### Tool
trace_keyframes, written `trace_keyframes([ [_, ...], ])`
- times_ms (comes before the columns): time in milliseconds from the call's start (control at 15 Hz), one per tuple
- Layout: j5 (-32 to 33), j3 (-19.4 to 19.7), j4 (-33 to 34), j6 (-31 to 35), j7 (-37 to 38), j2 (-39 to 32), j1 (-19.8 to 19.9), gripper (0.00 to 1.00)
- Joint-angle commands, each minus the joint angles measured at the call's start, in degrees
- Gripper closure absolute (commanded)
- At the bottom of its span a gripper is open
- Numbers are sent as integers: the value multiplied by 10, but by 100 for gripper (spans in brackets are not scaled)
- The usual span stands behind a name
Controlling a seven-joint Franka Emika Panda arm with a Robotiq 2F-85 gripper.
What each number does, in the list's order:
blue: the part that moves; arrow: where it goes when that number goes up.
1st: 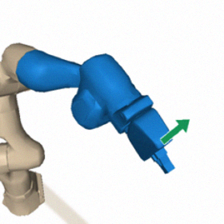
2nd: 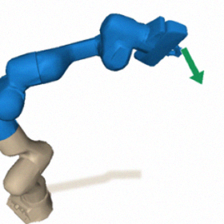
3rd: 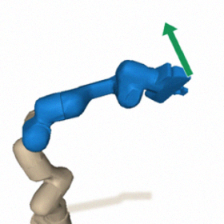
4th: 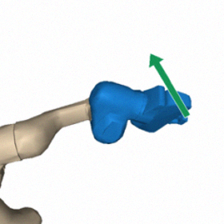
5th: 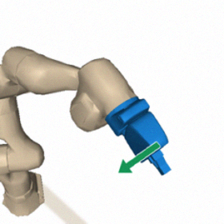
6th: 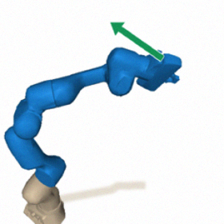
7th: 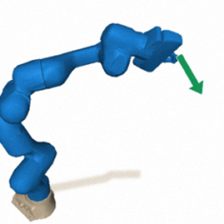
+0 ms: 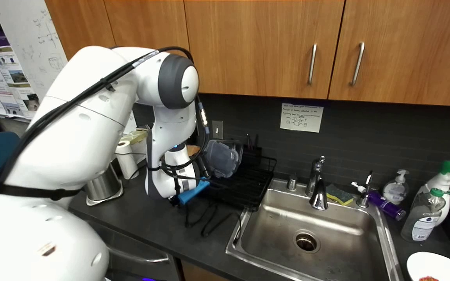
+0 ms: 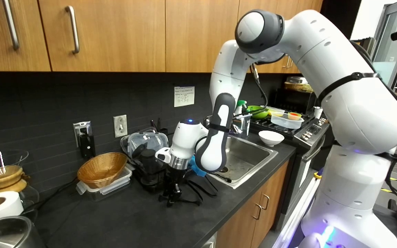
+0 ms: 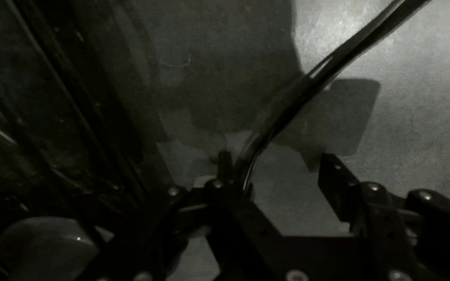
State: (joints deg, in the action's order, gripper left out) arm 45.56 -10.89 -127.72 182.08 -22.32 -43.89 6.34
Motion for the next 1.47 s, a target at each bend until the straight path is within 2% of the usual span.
trace_keyframes([
  [0, -22, -1, 10, -31, -17, 10, -17, 11],
  [67, -26, 3, 14, -41, -17, 11, -26, 3],
  [200, -33, 3, 21, -63, -22, 13, -36, 0],
  [400, -42, -2, 23, -85, -34, 13, -42, 0],
  [733, -53, 4, 17, -74, -32, 1, -42, 2],
  [800, -55, 6, 19, -74, -32, 0, -45, 26],
  [867, -59, 6, 19, -74, -33, 0, -46, 26],
  [1000, -64, 6, 21, -74, -35, -1, -47, 37],
  [1400, -70, 6, 18, -75, -39, 4, -52, 80],
])
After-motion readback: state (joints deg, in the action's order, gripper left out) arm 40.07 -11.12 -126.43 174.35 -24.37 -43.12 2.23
